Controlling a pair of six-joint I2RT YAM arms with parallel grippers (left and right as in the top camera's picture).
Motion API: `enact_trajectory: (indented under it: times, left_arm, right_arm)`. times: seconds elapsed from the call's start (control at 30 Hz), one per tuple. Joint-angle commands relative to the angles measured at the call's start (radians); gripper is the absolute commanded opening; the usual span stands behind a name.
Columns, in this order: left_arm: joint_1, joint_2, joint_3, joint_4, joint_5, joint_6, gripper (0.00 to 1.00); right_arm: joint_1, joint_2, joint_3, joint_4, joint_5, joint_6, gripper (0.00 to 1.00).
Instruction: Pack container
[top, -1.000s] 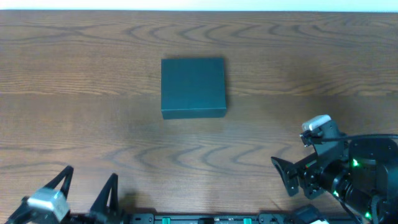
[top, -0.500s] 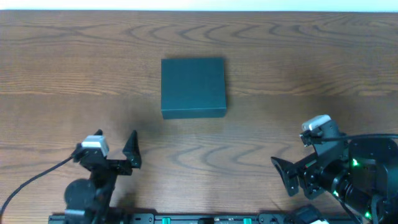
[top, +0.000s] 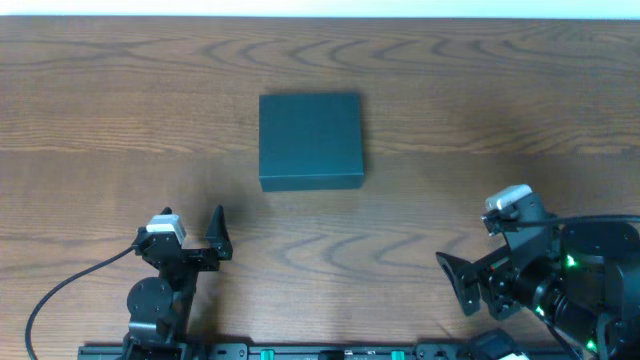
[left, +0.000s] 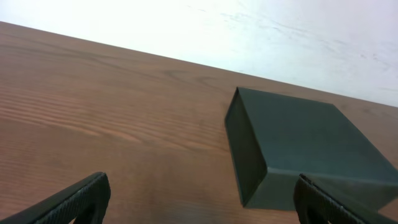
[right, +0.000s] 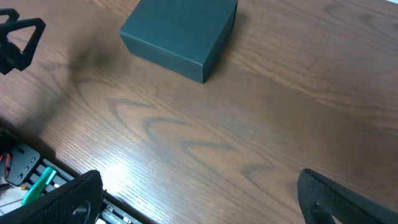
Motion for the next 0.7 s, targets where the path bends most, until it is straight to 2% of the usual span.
enact_trajectory:
  times: [0.0, 0.67]
  left_arm:
    - [0.008, -0.010, -0.034, -0.005, -0.039, 0.018, 0.95]
    - [0.008, -0.008, -0.034, -0.005, -0.030, 0.030, 0.95]
  right_arm:
    - [-0.005, 0.000, 0.003, 0.000, -0.004, 0.014, 0.99]
    - [-0.005, 0.000, 0.003, 0.000, -0.004, 0.014, 0.99]
